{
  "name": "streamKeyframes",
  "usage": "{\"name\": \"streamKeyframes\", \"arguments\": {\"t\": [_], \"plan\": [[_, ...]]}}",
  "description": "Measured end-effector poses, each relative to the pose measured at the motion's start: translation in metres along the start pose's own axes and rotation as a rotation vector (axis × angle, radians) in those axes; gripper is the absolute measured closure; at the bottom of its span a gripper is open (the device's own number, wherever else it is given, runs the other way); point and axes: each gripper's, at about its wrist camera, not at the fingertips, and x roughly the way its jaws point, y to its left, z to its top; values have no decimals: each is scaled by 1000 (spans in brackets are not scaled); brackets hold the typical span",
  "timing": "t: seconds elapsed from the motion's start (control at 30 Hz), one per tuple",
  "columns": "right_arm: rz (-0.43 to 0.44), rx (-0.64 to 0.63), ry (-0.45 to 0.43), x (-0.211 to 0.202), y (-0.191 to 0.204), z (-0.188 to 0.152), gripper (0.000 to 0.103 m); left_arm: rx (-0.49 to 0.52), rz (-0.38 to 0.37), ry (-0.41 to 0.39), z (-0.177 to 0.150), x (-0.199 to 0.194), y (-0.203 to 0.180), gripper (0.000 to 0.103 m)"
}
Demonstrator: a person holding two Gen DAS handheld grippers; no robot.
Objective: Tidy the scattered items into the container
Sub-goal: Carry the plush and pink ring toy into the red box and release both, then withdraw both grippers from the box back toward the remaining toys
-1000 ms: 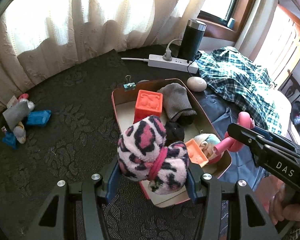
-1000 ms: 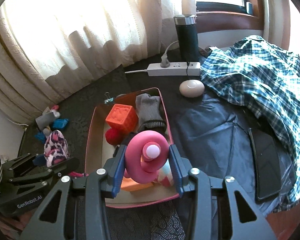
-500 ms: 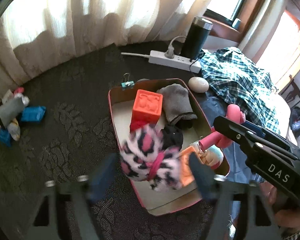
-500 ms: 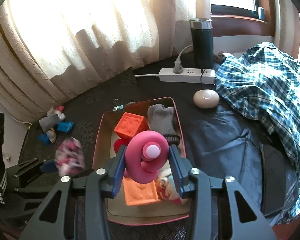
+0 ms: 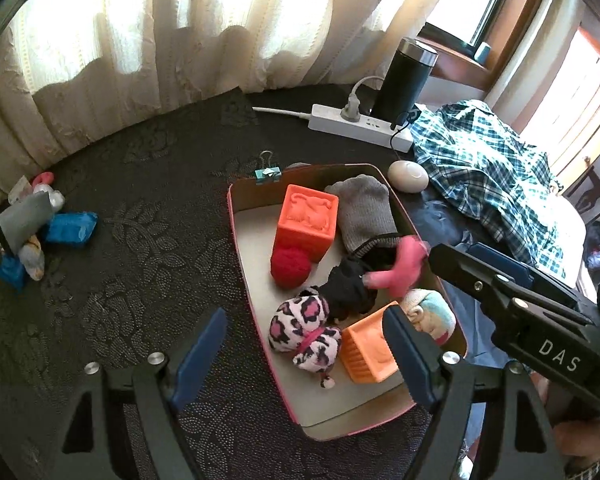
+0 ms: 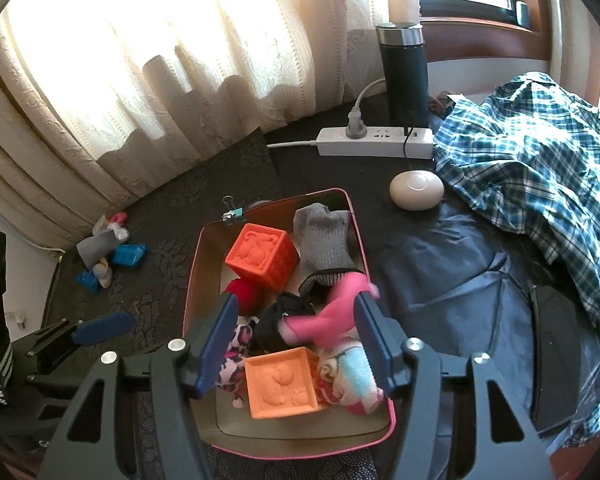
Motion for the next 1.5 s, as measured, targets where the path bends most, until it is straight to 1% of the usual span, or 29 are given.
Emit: {"name": "streamKeyframes", "arguments": {"t": [0.2,0.33,0.47,0.63,1.03,1.27,1.5], "plan": [[-6,1,2,0,2,-1,39,-9,9,-1,-1,-1,5,21],[-8,1,0,0,6,-2,39,-21,42,0,-3,-2,13,21],[-3,-3,-2,1,14,-2,39,-47,69,-9,-7,-9,30,21],[16,-25,1,5,34,-3,39,-83,97,-21,-14,-19,53,21],[73,-99,28,25,112,-12,39,-189,164,-51,-33,-54,137,21],[107,-130,59,43,163,-20,39,-259,200,-65,-47,-74,202,21],[129,-155,99,70,216,-27,39,-331,246,-62,-64,-81,268,21]]}}
